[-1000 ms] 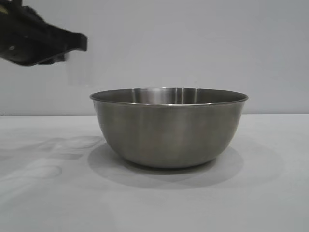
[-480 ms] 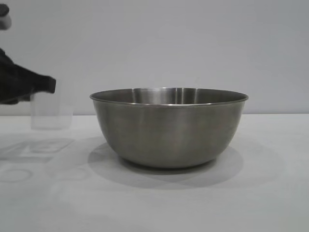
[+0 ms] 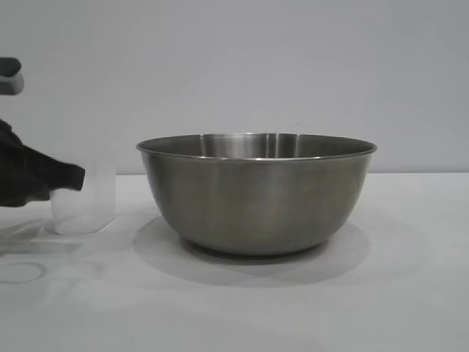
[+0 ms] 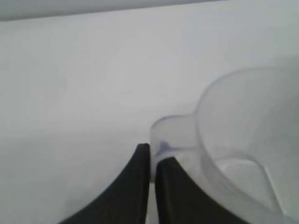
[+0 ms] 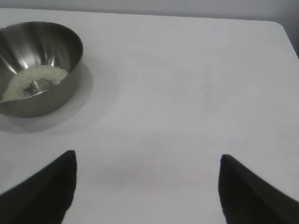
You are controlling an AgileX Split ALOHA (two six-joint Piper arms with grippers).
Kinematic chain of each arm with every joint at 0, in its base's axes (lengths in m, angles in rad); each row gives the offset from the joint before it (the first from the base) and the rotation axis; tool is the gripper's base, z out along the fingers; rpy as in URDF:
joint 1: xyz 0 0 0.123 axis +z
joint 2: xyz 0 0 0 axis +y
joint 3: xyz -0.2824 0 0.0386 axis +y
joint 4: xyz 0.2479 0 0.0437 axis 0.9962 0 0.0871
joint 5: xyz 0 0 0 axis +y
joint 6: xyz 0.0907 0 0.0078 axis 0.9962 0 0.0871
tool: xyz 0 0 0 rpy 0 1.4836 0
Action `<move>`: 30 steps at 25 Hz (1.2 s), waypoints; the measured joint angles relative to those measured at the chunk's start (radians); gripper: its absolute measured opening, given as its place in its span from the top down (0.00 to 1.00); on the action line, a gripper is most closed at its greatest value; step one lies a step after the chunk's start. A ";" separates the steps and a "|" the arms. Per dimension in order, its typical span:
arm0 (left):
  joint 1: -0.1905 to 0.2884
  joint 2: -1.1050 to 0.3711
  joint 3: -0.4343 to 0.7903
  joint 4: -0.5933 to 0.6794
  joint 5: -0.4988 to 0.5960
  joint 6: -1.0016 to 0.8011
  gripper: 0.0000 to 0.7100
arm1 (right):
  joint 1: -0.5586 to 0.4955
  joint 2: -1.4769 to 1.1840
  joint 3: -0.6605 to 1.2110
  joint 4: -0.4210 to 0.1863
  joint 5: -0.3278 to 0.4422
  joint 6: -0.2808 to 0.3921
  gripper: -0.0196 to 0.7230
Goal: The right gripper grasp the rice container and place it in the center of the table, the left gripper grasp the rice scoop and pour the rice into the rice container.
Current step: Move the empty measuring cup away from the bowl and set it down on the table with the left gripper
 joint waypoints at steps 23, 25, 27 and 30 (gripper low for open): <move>0.000 -0.307 0.390 0.219 -0.008 -0.160 0.44 | 0.000 0.000 0.000 0.000 0.000 0.000 0.25; 0.000 -0.337 0.416 0.267 -0.008 -0.172 0.44 | 0.000 0.000 0.000 0.000 0.000 0.000 0.25; 0.000 -0.353 0.434 0.320 0.005 -0.191 0.44 | 0.000 0.000 0.000 0.000 0.000 0.000 0.25; 0.000 -0.361 0.448 0.387 0.029 -0.227 0.44 | 0.000 0.000 0.000 0.000 0.000 0.000 0.25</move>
